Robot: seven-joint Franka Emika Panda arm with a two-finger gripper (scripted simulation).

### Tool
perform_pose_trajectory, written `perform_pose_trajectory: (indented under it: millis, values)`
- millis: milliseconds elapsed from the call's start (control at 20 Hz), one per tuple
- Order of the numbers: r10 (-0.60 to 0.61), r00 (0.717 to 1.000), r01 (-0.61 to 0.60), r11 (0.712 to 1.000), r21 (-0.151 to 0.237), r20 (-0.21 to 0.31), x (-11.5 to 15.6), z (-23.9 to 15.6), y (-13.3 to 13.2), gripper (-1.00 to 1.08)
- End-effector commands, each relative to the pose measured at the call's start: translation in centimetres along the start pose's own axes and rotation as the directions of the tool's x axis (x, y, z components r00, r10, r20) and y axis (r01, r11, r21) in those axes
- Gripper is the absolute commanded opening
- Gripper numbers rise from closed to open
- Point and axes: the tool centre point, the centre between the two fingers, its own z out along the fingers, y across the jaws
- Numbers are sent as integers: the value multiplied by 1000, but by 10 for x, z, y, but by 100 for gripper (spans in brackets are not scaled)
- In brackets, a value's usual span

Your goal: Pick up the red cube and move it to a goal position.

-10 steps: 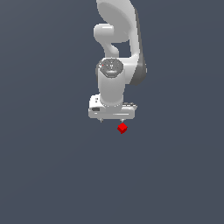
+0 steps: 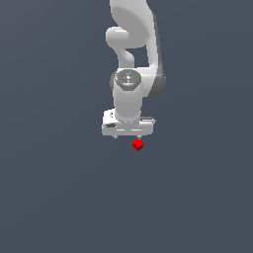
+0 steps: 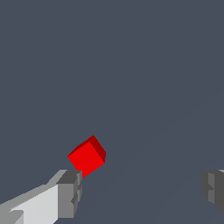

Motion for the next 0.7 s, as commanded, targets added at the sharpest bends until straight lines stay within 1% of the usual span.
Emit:
perform_pose_trajectory:
  millis: [0,150,300,450,650]
  values:
    - [-38,999,38,999,0,-2,-1,8,-4,100]
    - [-103,995,103,995,-1,-6,-2,20,-11,100]
    - [-185,983,184,983,-3,-11,-4,37,-20,100]
    - [-282,959,282,959,-6,-17,-8,56,-31,100]
    - [-398,917,398,917,-10,-24,-14,81,-43,100]
